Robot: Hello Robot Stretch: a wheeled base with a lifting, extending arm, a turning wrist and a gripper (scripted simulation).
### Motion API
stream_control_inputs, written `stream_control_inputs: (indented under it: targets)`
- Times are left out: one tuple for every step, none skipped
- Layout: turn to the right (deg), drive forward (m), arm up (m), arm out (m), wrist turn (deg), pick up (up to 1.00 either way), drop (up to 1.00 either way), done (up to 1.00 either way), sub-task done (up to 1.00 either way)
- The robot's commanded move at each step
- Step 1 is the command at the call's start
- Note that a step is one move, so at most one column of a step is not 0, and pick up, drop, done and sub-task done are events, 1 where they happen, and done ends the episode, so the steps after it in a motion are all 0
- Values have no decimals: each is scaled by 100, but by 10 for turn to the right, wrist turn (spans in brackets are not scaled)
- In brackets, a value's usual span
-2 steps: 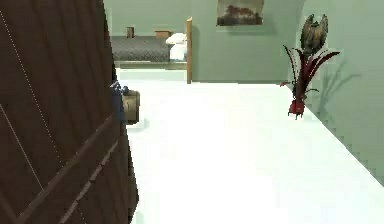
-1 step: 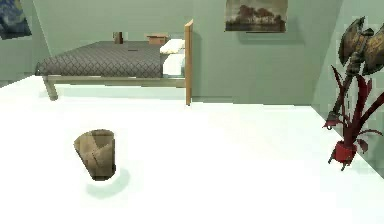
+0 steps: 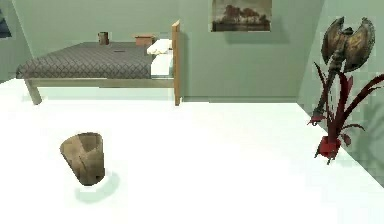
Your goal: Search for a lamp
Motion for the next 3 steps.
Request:
stream_control_inputs:
  targets:
    - [0, 30, 0, 0, 0, 0, 0, 0, 0]
    - [-60, 0, 0, 0, 0, 0, 0, 0, 0]
    - [-30, 0, 0, 0, 0, 0, 0, 0, 0]
